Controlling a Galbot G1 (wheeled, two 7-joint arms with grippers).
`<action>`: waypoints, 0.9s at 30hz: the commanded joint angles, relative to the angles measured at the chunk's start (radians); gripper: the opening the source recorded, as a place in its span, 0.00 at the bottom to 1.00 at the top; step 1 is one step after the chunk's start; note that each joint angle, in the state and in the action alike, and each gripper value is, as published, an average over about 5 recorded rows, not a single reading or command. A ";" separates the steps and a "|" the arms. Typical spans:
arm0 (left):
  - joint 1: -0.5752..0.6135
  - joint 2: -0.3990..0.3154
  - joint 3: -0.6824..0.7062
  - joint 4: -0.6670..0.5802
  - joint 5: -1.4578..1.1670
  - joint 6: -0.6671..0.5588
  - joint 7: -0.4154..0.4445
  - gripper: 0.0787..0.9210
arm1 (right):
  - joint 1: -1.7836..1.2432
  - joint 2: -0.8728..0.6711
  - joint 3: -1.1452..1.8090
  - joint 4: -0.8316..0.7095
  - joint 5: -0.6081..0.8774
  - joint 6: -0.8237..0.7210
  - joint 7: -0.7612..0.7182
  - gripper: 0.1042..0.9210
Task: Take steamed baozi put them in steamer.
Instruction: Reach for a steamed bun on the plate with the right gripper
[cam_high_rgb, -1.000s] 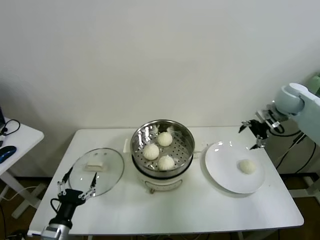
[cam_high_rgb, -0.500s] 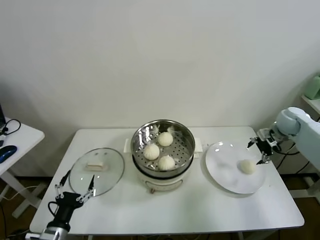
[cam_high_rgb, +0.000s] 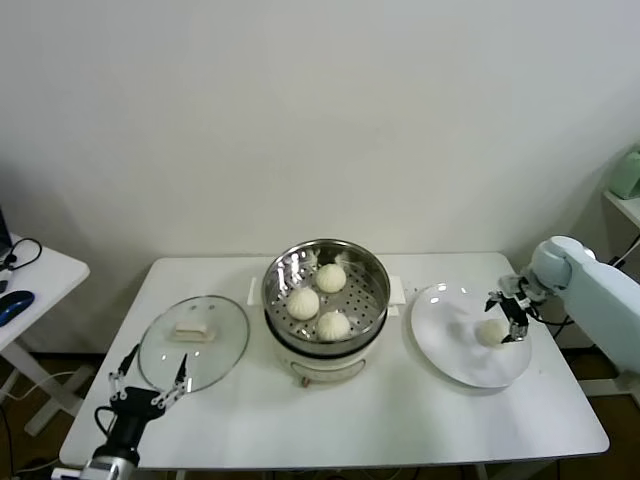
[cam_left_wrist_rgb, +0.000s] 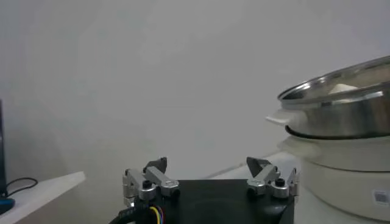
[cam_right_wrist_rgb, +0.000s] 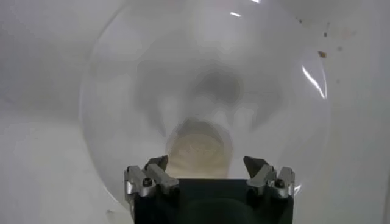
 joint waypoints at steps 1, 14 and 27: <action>0.002 0.004 -0.001 0.003 0.001 0.000 0.004 0.88 | -0.029 0.045 0.027 -0.072 -0.046 0.008 0.006 0.88; 0.000 0.006 -0.003 0.008 -0.002 -0.001 0.002 0.88 | -0.026 0.056 0.026 -0.093 -0.075 0.010 -0.016 0.88; -0.008 0.008 -0.001 0.007 -0.015 0.009 -0.006 0.88 | -0.026 0.059 0.035 -0.103 -0.063 0.006 -0.016 0.77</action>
